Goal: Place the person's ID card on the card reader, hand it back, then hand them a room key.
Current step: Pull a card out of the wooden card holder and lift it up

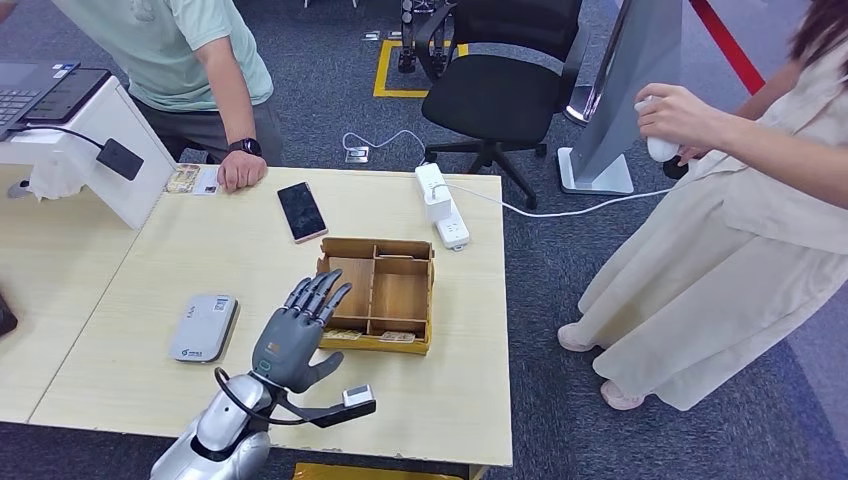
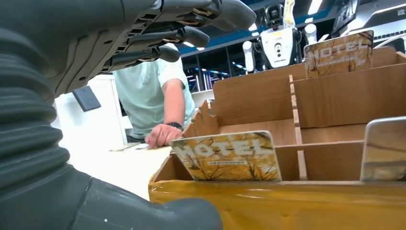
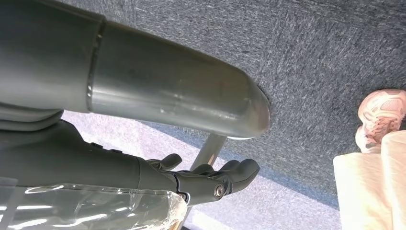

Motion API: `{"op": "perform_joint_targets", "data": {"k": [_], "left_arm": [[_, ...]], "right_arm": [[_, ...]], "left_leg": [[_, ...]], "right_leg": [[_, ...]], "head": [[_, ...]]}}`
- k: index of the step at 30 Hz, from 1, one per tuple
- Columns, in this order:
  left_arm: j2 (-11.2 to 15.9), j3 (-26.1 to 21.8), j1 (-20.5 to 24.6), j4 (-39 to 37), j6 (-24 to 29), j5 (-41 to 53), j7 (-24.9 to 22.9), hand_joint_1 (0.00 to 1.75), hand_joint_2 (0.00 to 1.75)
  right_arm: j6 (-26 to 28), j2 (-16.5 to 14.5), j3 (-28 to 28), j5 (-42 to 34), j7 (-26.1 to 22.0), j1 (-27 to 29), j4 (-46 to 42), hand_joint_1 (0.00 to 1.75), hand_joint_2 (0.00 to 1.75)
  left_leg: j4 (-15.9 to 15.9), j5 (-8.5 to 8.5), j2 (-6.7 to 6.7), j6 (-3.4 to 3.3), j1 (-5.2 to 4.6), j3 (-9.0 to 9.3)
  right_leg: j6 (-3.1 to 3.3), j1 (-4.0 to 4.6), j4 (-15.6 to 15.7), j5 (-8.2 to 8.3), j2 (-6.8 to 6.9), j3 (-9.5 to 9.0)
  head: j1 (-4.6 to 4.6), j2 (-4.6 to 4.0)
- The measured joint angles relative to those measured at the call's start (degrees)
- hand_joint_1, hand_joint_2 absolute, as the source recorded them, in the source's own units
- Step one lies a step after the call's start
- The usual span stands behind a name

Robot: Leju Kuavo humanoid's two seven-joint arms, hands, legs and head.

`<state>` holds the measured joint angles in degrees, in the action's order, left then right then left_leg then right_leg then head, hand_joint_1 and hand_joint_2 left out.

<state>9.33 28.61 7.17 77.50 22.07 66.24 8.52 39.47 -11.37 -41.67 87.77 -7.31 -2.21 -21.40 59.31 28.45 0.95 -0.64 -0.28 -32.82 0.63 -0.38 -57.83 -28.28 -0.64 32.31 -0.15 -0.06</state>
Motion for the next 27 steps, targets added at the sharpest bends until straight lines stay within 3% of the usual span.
{"op": "perform_joint_targets", "data": {"k": [27], "left_arm": [[0.14,0.00,0.06,-3.03,-0.73,-2.40,0.11,0.00,1.75]], "right_arm": [[0.00,0.00,0.20,-1.12,-0.30,-0.03,-0.01,0.00,0.00]], "left_leg": [[0.00,0.00,0.00,0.00,0.00,0.00]], "right_leg": [[0.00,0.00,0.00,0.00,0.00,0.00]], "head": [[0.00,0.02]]}}
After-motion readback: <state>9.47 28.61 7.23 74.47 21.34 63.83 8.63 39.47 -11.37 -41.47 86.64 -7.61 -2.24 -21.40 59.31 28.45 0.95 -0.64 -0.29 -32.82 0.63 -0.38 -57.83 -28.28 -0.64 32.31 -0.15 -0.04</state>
